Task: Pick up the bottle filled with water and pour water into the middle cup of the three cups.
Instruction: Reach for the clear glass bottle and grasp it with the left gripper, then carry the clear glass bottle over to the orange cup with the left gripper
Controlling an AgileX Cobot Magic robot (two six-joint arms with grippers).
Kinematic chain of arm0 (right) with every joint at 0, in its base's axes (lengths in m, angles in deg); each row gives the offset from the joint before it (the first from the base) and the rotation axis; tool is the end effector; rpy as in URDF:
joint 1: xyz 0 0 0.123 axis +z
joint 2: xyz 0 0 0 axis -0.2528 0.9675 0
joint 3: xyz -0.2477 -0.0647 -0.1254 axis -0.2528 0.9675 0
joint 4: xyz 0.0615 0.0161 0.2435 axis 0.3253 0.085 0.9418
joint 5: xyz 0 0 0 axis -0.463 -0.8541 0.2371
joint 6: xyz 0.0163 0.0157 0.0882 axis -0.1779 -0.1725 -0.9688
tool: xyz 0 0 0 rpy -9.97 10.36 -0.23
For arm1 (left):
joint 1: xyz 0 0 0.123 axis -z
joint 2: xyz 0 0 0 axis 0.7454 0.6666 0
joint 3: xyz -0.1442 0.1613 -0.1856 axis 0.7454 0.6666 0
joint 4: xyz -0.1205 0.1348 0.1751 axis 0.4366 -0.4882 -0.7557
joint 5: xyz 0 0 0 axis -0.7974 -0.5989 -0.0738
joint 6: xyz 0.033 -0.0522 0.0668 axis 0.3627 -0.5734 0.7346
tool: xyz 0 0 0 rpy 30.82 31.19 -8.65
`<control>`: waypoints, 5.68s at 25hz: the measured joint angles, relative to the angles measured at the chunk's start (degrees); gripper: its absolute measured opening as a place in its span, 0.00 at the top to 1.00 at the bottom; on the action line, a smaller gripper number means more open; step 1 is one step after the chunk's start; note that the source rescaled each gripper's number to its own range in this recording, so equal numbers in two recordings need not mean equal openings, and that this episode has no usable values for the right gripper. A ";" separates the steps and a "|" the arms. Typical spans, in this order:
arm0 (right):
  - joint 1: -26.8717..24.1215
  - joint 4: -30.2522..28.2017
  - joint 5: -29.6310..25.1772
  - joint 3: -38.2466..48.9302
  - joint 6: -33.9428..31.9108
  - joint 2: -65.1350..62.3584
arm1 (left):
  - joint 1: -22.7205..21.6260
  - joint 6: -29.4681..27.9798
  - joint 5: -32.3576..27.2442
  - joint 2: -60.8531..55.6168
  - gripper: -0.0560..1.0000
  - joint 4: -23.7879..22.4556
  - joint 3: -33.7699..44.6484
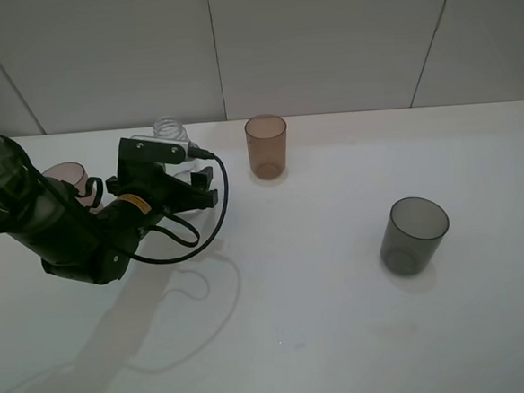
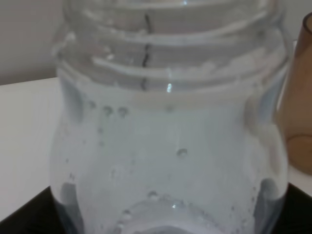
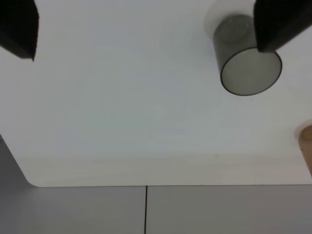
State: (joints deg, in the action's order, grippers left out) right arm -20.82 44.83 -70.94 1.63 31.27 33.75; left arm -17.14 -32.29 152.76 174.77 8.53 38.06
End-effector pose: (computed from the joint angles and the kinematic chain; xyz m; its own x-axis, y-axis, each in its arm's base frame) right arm -0.0079 0.0010 0.2827 -0.4388 0.0190 -0.8984 0.0952 0.9951 -0.0254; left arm 0.3040 -0.1572 0.0623 -0.2128 0.0558 -0.9755 0.2852 0.9584 -0.0074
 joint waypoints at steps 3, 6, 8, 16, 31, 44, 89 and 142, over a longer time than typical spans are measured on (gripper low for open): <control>0.00 0.00 0.00 0.00 0.00 0.00 | 0.00 0.00 0.00 0.89 0.00 -0.02 -1.40; 0.00 0.00 0.00 0.00 0.00 0.00 | 0.00 0.00 0.00 2.05 0.00 -0.15 -2.67; 0.00 0.00 0.00 0.00 0.00 0.00 | 0.00 0.00 0.00 2.73 0.00 -0.41 -3.10; 0.00 0.00 0.00 0.00 0.00 0.00 | 0.00 0.00 0.00 3.10 0.00 -0.61 -3.59; 0.00 0.00 0.00 0.00 0.00 0.00 | 0.00 0.19 0.00 3.15 0.93 -0.14 -3.87; 0.00 0.00 0.00 0.00 0.00 0.00 | 0.00 0.93 -0.63 2.59 0.93 -1.09 -3.87; 0.00 0.00 0.00 0.00 0.00 0.00 | -5.53 33.86 -83.14 -18.96 0.93 -21.35 -34.05; 0.00 0.00 0.00 0.00 0.00 0.00 | 1.30 30.01 -107.22 -3.36 0.93 -49.16 -53.16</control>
State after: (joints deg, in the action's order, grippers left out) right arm -20.82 44.83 -70.94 1.63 31.27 33.75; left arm -15.83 -2.27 45.54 171.42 -40.63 -15.10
